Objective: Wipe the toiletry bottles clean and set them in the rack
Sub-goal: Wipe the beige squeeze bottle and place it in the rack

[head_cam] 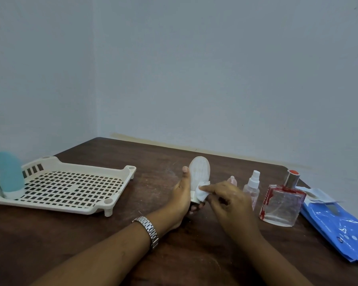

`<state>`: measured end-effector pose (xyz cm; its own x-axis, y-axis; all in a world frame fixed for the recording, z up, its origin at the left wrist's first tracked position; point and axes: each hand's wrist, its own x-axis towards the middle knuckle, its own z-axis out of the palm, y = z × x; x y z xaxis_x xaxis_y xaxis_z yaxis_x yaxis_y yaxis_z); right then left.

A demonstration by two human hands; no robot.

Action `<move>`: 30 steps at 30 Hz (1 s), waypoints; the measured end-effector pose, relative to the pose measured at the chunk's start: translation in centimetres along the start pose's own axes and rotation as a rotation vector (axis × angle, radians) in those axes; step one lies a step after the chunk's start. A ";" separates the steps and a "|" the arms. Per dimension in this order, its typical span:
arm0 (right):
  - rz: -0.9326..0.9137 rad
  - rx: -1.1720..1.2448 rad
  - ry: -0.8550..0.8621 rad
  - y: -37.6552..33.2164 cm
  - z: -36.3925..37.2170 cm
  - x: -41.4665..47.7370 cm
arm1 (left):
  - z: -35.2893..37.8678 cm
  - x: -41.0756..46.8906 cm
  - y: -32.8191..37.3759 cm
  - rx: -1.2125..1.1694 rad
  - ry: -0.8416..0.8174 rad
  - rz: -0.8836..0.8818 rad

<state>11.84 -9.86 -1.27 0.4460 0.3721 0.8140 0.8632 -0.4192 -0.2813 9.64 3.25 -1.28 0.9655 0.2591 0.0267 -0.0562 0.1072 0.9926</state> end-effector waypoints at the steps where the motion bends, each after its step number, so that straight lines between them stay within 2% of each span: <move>1: -0.014 -0.003 -0.015 0.0 0.0 0.0 | 0.0 0.1 0.0 0.002 0.013 -0.001; 4: -0.001 0.013 -0.004 0.2 -0.1 0.0 | 0.0 0.0 0.0 -0.002 -0.021 -0.009; 12: 0.128 -0.001 0.177 1.5 -0.9 0.7 | 0.6 -0.4 -0.1 0.005 -0.165 -0.048; 22: 0.003 0.011 0.026 0.2 -0.2 0.0 | -0.3 -0.1 0.1 0.022 -0.071 0.019; 30: 0.094 0.014 0.167 1.0 -0.5 0.3 | -0.4 0.0 0.2 0.072 -0.262 -0.026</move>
<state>12.78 -10.57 -1.03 0.4809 0.1890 0.8562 0.8230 -0.4341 -0.3664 9.49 3.69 -1.14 0.9998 -0.0011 0.0214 -0.0213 0.0400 0.9990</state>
